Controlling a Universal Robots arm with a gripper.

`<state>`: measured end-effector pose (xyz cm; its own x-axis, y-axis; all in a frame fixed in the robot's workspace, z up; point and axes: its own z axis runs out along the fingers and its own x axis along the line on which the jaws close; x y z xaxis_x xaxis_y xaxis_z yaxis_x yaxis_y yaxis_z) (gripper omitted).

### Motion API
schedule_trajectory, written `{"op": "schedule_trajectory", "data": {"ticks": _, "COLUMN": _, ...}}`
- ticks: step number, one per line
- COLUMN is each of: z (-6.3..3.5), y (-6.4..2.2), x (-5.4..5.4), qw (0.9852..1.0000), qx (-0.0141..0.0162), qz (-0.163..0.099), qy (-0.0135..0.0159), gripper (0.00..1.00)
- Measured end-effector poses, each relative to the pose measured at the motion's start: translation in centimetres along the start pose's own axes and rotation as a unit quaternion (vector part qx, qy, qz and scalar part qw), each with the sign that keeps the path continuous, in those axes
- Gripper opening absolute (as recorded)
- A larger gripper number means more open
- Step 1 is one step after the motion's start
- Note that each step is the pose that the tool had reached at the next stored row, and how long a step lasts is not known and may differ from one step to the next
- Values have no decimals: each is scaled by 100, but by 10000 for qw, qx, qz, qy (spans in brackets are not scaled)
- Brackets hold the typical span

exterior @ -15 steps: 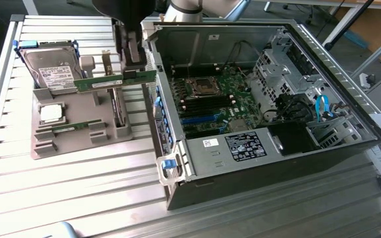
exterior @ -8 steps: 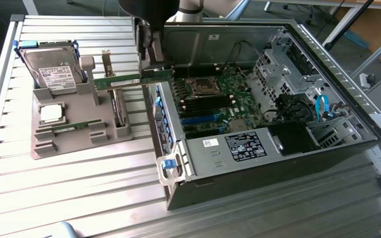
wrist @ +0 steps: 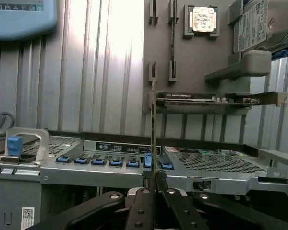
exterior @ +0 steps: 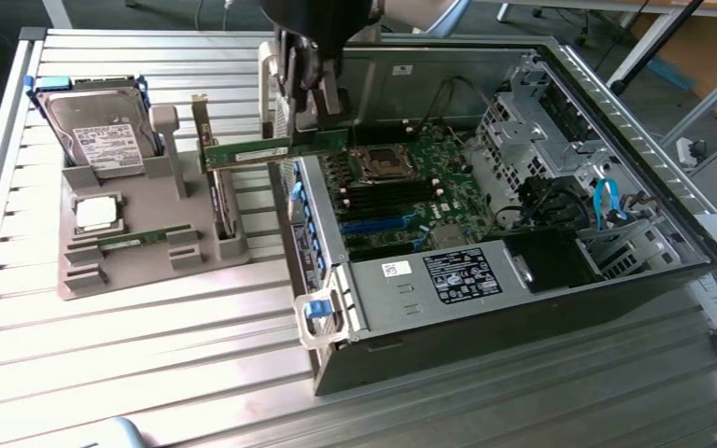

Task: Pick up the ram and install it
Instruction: 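Pick up the ram and move it above insertion slot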

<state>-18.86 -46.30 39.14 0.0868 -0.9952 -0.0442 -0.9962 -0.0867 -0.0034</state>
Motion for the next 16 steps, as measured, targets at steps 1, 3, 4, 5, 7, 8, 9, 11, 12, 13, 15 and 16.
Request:
{"op": "schedule_trajectory", "data": {"ticks": 1, "z": -1, "y": -33, "x": 3, "qw": 10000, "qx": -1, "qz": 0, "qy": 0, "gripper": 12}}
{"op": "schedule_trajectory", "data": {"ticks": 3, "z": 0, "y": -98, "x": 10, "qw": 10000, "qx": 0, "qz": 0, "qy": 0, "gripper": 12}}
{"op": "schedule_trajectory", "data": {"ticks": 4, "z": 0, "y": -140, "x": 14, "qw": 10000, "qx": 0, "qz": 0, "qy": 0, "gripper": 12}}
{"op": "schedule_trajectory", "data": {"ticks": 5, "z": 0, "y": -176, "x": 17, "qw": 10000, "qx": 0, "qz": 0, "qy": 0, "gripper": 12}}
{"op": "schedule_trajectory", "data": {"ticks": 7, "z": 0, "y": -251, "x": 25, "qw": 10000, "qx": -1, "qz": 0, "qy": -1, "gripper": 12}}
{"op": "schedule_trajectory", "data": {"ticks": 8, "z": 0, "y": -285, "x": 28, "qw": 10000, "qx": 0, "qz": 0, "qy": -1, "gripper": 12}}
{"op": "schedule_trajectory", "data": {"ticks": 9, "z": 0, "y": -322, "x": 32, "qw": 10000, "qx": -1, "qz": 1, "qy": 0, "gripper": 12}}
{"op": "schedule_trajectory", "data": {"ticks": 11, "z": 0, "y": -385, "x": 38, "qw": 10000, "qx": -1, "qz": 0, "qy": 0, "gripper": 12}}
{"op": "schedule_trajectory", "data": {"ticks": 12, "z": 0, "y": -414, "x": 41, "qw": 10000, "qx": -1, "qz": 0, "qy": 0, "gripper": 12}}
{"op": "schedule_trajectory", "data": {"ticks": 13, "z": -1, "y": -443, "x": 44, "qw": 10000, "qx": -1, "qz": 0, "qy": 0, "gripper": 12}}
{"op": "schedule_trajectory", "data": {"ticks": 15, "z": 0, "y": -510, "x": 50, "qw": 10000, "qx": -1, "qz": 1, "qy": 0, "gripper": 12}}
{"op": "schedule_trajectory", "data": {"ticks": 16, "z": 0, "y": -535, "x": 53, "qw": 10000, "qx": -1, "qz": 0, "qy": 0, "gripper": 12}}
